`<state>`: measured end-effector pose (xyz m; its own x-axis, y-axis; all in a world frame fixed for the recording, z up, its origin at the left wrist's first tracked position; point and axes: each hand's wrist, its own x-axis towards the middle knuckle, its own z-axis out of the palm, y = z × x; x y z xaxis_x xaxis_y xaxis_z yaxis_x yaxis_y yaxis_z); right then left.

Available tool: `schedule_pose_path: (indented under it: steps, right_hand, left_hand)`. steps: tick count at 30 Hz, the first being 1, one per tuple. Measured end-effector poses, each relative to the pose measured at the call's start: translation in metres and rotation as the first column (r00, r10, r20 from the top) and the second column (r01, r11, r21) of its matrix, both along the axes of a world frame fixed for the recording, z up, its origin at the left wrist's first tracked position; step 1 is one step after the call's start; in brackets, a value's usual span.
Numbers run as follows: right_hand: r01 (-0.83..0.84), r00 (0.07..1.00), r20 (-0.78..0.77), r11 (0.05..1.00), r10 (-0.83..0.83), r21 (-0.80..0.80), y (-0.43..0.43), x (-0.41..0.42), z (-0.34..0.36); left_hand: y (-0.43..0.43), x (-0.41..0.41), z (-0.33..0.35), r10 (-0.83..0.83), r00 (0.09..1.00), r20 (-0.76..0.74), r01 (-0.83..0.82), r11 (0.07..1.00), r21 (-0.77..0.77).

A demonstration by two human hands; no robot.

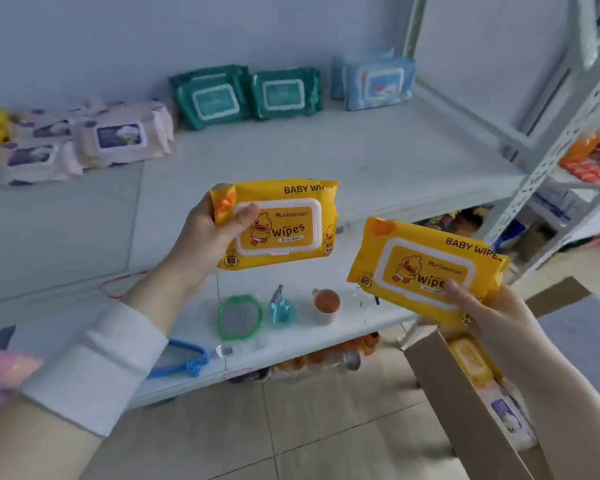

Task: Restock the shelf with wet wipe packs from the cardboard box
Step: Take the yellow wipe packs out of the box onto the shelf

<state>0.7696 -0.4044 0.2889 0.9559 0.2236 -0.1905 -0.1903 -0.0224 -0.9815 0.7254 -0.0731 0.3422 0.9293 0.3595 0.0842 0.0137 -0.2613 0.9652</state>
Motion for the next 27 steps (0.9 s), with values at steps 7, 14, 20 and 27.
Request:
schedule_pose_path:
  steps: [7, 14, 20, 27]
  right_hand:
    - [-0.157, 0.988, 0.015, 0.984, 0.156, 0.090, 0.239, -0.021, 0.013]
    - [-0.354, 0.935, 0.043, 0.934, 0.352, 0.058, 0.417, -0.022, 0.032]
    - [-0.507, 0.857, 0.112, 0.862, 0.503, 0.005, 0.549, -0.001, 0.025]
    - [-0.528, 0.824, 0.183, 0.844, 0.536, -0.091, 0.706, -0.001, 0.035]
  left_hand:
    - [0.218, -0.121, 0.015, 0.281, 0.959, 0.037, -0.283, 0.958, 0.039]
    - [0.379, -0.172, -0.002, 0.530, 0.847, -0.041, -0.531, 0.847, -0.019]
    - [0.480, -0.180, -0.024, 0.635, 0.769, -0.070, -0.638, 0.770, -0.022]
    - [0.595, -0.193, -0.014, 0.684, 0.722, -0.107, -0.675, 0.729, 0.108]
